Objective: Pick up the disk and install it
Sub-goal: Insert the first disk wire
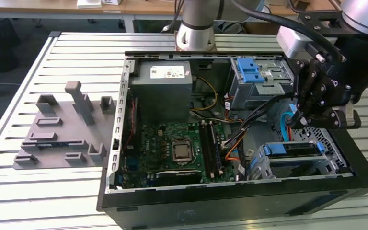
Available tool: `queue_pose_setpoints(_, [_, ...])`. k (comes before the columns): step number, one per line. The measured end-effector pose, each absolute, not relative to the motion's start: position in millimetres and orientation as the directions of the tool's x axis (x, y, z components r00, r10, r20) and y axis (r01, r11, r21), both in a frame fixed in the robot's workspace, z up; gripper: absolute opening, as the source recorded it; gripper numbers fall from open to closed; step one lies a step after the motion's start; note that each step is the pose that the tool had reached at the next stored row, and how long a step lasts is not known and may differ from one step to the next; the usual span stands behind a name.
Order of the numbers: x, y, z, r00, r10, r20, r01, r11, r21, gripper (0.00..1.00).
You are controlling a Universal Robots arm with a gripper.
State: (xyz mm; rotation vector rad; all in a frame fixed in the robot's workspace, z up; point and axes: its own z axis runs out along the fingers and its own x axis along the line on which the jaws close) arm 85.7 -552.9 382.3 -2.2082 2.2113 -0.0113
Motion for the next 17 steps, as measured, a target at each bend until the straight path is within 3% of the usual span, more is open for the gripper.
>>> queue_pose_setpoints(6, [86.1, -552.7, 382.1, 0.094, -0.996, -0.007, -0.995, -0.094, -0.017, 0.11])
queue_pose_setpoints(17, [105.6, -539.1, 380.0, 0.079, -0.997, -0.005, -0.997, -0.079, -0.016, 0.11])
